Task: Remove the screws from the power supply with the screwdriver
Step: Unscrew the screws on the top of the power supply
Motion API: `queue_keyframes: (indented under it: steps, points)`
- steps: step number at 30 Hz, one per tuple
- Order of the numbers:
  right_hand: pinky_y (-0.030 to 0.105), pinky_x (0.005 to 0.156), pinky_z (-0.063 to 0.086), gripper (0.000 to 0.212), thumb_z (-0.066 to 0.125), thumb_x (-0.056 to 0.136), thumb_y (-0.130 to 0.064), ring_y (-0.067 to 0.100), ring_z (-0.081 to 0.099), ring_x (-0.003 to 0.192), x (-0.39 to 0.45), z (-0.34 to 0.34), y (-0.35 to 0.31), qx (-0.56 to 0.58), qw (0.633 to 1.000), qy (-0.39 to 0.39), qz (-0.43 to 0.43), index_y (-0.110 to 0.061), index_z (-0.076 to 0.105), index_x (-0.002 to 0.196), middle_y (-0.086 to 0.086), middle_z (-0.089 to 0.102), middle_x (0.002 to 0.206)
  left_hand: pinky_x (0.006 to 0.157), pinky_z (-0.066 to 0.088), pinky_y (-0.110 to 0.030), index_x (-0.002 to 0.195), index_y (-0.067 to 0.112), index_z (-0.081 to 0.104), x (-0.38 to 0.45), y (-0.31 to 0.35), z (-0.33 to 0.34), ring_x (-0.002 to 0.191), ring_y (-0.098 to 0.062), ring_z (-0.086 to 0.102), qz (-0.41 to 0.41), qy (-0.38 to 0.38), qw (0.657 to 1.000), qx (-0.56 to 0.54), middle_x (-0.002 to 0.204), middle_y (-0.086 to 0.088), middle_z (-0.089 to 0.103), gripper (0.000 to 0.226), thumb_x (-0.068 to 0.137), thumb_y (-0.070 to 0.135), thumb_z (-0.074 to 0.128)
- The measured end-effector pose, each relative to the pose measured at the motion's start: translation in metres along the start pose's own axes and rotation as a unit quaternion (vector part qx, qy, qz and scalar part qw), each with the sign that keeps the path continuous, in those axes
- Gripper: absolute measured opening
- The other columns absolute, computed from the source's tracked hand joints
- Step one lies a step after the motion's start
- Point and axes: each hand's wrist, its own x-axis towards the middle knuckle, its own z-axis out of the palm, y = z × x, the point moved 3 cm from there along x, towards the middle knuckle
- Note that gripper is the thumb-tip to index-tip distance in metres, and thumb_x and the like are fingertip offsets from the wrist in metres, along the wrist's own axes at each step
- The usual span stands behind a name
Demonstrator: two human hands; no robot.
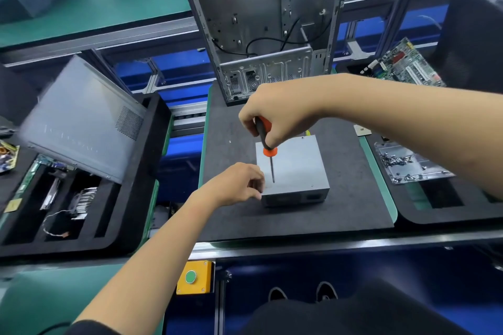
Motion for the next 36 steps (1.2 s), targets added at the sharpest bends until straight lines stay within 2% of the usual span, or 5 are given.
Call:
queue_keyframes:
  steps: [10, 15, 20, 28, 36]
  points:
    - [0.019, 0.045, 0.028, 0.013, 0.069, 0.071, -0.025, -0.003, 0.048, 0.062, -0.006, 0.012, 0.008, -0.022, 1.000, -0.011, 0.012, -0.022, 0.063, 0.083, -0.017, 0.053, 0.066, 0.073, 0.049, -0.027, 0.079, 0.015, 0.073, -0.009, 0.003, 0.005, 0.073, -0.008, 0.058, 0.036, 0.059, 0.996, 0.059, 0.080, 0.009, 0.065, 0.004, 0.080, 0.018, 0.073]
    - [0.021, 0.046, 0.028, 0.013, 0.069, 0.071, -0.027, -0.002, 0.048, 0.063, -0.014, 0.014, 0.016, -0.019, 1.000, -0.005, 0.024, -0.022, 0.063, 0.081, -0.016, 0.053, 0.066, 0.069, 0.051, -0.027, 0.076, 0.022, 0.070, 0.003, 0.013, 0.002, 0.070, -0.004, 0.058, 0.016, -0.009, 0.999, 0.050, 0.078, 0.012, 0.064, 0.003, 0.078, 0.024, 0.071]
    - [0.026, 0.049, 0.042, 0.012, 0.067, 0.069, -0.027, 0.003, 0.055, 0.066, -0.027, 0.016, 0.026, 0.002, 0.999, -0.007, 0.041, -0.022, 0.062, 0.079, -0.011, 0.062, 0.070, 0.069, 0.046, -0.020, 0.098, 0.021, 0.068, 0.033, 0.047, 0.008, 0.074, -0.004, 0.057, 0.021, 0.070, 0.996, -0.052, 0.098, 0.013, 0.064, 0.019, 0.081, 0.029, 0.072]
    - [0.027, 0.053, 0.041, 0.015, 0.069, 0.069, -0.029, 0.000, 0.048, 0.067, -0.054, 0.018, 0.044, -0.006, 0.997, 0.007, 0.073, -0.020, 0.063, 0.079, -0.012, 0.058, 0.073, 0.083, 0.054, -0.030, 0.083, 0.015, 0.072, 0.054, 0.068, 0.030, 0.085, -0.013, 0.066, 0.050, 0.050, 0.991, -0.115, 0.090, 0.003, 0.069, 0.008, 0.081, 0.007, 0.072]
    - [0.030, 0.053, 0.044, 0.018, 0.067, 0.070, -0.033, 0.006, 0.048, 0.065, -0.062, 0.020, 0.045, -0.031, 0.995, 0.005, 0.098, -0.018, 0.062, 0.079, -0.003, 0.061, 0.076, 0.071, 0.048, -0.023, 0.075, 0.012, 0.070, 0.057, 0.066, 0.034, 0.077, -0.012, 0.060, 0.066, 0.081, 0.988, -0.115, 0.081, 0.002, 0.064, 0.011, 0.079, 0.002, 0.070]
